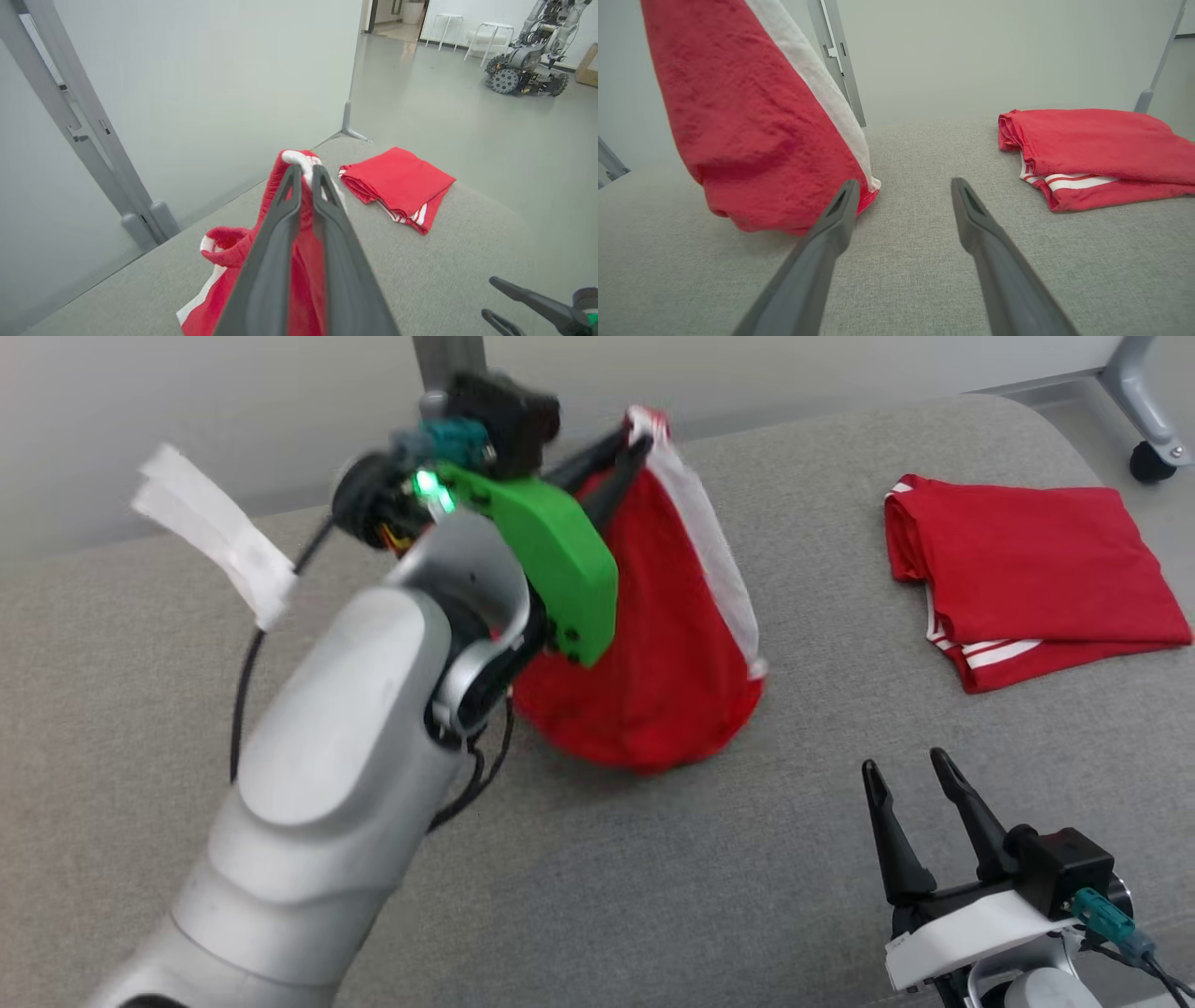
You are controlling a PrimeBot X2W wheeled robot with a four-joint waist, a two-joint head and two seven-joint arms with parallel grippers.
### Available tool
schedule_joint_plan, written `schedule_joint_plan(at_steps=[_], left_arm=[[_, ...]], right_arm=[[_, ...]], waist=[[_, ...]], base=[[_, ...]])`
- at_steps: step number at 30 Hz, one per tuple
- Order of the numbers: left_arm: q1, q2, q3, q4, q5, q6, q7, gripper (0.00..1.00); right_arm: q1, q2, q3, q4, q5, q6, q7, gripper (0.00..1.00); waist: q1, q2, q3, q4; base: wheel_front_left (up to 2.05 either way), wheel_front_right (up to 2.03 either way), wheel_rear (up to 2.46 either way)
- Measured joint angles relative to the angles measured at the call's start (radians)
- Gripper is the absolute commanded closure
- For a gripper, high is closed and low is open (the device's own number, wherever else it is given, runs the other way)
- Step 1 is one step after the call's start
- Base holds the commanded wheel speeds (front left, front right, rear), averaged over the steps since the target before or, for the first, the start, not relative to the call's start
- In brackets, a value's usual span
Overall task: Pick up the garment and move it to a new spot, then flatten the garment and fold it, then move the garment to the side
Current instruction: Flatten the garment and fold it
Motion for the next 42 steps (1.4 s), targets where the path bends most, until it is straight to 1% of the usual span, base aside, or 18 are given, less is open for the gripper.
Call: schedule_joint_plan(at_steps=[3, 5, 7, 9, 10, 12, 14, 17, 20, 22, 26, 30, 33, 35, 38, 40, 42], left_arm=[[-0.11, -0.019, 0.029, 0.039, -0.046, -0.007, -0.073, 1.0], [-0.162, -0.023, 0.033, 0.056, -0.079, -0.012, -0.097, 1.0], [-0.174, -0.026, 0.043, 0.062, -0.139, -0.016, -0.108, 1.0], [-0.146, -0.026, 0.056, 0.051, -0.181, -0.015, -0.112, 1.0], [-0.107, -0.018, 0.058, 0.035, -0.188, -0.012, -0.112, 1.0], [0.008, 0.017, 0.05, -0.006, -0.188, 0.003, -0.113, 1.0], [0.185, 0.078, 0.045, -0.057, -0.199, 0.03, -0.11, 1.0], [0.465, 0.146, 0.039, -0.121, -0.229, 0.076, -0.114, 1.0], [0.666, 0.21, 0.035, -0.16, -0.217, 0.106, -0.164, 1.0], [0.746, 0.223, 0.045, -0.169, -0.221, 0.118, -0.203, 1.0], [0.8, 0.221, 0.053, -0.162, -0.22, 0.118, -0.266, 1.0], [0.798, 0.223, 0.054, -0.13, -0.186, 0.116, -0.316, 1.0], [0.79, 0.205, 0.051, -0.11, -0.189, 0.109, -0.337, 1.0], [0.78, 0.195, 0.044, -0.1, -0.189, 0.102, -0.345, 1.0], [0.763, 0.17, 0.033, -0.095, -0.187, 0.095, -0.358, 1.0], [0.756, 0.155, 0.025, -0.092, -0.186, 0.094, -0.366, 1.0], [0.752, 0.147, 0.017, -0.091, -0.184, 0.094, -0.368, 1.0]], right_arm=[[0.002, 0.004, 0.006, 0.009, 0.0, 0.0, 0.0, 0.0], [0.004, 0.006, 0.007, 0.014, 0.0, 0.0, 0.0, 0.0], [0.008, 0.007, 0.001, 0.016, 0.0, 0.0, 0.0, 0.0], [0.01, 0.008, -0.008, 0.017, 0.0, 0.0, 0.0, 0.0], [0.012, 0.007, -0.012, 0.017, 0.0, 0.0, 0.0, 0.0], [0.024, 0.006, -0.017, 0.015, -0.001, 0.0, 0.0, 0.0], [0.039, -0.001, -0.026, 0.01, -0.002, 0.0, 0.0, 0.0], [0.06, -0.014, -0.04, 0.002, -0.003, 0.0, 0.0, 0.0], [0.073, -0.04, -0.04, -0.002, 0.0, 0.0, 0.0, 0.0], [0.075, -0.06, -0.037, -0.001, 0.009, 0.0, 0.0, 0.0], [0.067, -0.107, 0.002, 0.039, 0.106, 0.0, 0.0, 0.0], [-0.008, -0.203, 0.072, 0.087, 0.173, 0.0, 0.0, 0.0], [-0.087, -0.269, 0.179, 0.142, 0.226, 0.0, 0.0, 0.0], [-0.135, -0.284, 0.249, 0.178, 0.278, 0.0, 0.008, 0.0], [-0.214, -0.304, 0.341, 0.227, 0.298, 0.0, 0.041, 0.0], [-0.254, -0.296, 0.372, 0.279, 0.291, 0.0, 0.066, 0.0], [-0.28, -0.278, 0.376, 0.334, 0.268, 0.0, 0.08, 0.0]], waist=[[0.0, 0.0, -0.005, -0.018], [0.0, 0.0, -0.013, -0.024], [0.0, 0.0, -0.025, -0.03], [0.0, 0.0, -0.036, -0.033], [0.0, 0.0, -0.042, -0.034], [0.0, 0.0, -0.052, -0.033], [0.0, 0.0, -0.059, -0.026], [0.0, 0.0, -0.063, -0.006], [0.0, 0.0, -0.062, 0.024], [-0.0001, 0.0, -0.058, 0.05], [0.0, 0.0, -0.046, 0.113], [0.0, 0.0, -0.033, 0.173], [0.0, 0.0, -0.022, 0.215], [0.0, 0.0, -0.014, 0.236], [0.0, 0.0, -0.002, 0.263], [0.0, 0.0, 0.007, 0.276], [0.0, 0.0, 0.017, 0.283]], base=[[0.0, 0.0, 0.0], [0.0, 0.0, 0.0], [0.0, 0.0, 0.0], [0.0, 0.0, 0.0], [0.0, 0.0, 0.0], [0.0, 0.0, 0.0], [0.0, 0.0, 0.0], [0.0, 0.0, 0.0], [0.0, 0.0, 0.0], [0.0, 0.0, 0.0], [0.0, 0.0, 0.0], [0.0, 0.0, 0.0], [0.0, 0.0, 0.0], [0.0, 0.0, 0.0], [0.0, 0.0, 0.0], [0.0, 0.0, 0.0], [0.0, 0.0, 0.0]])
